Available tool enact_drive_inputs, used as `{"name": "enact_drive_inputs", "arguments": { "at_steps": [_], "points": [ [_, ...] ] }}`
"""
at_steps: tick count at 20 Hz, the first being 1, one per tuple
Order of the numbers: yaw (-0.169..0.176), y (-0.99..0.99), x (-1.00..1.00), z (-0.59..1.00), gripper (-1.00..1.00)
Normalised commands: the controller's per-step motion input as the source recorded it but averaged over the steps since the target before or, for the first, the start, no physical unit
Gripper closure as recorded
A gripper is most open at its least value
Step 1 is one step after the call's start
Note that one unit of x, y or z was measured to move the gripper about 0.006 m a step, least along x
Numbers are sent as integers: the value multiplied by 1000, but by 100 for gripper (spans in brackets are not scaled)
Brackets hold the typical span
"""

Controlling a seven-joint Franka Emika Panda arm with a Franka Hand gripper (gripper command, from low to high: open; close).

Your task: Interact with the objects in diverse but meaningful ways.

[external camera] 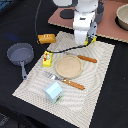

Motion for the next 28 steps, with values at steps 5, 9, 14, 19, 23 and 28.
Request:
{"name": "enact_drive_inputs", "arguments": {
  "at_steps": [5,9,14,19,23,28],
  "points": [
    [50,253,118,-32,-100],
    [49,267,148,-69,-100],
    [56,264,122,-108,-100],
    [51,242,164,-45,-100],
    [27,208,354,167,-100],
    [83,258,415,583,-100]
  ]
}}
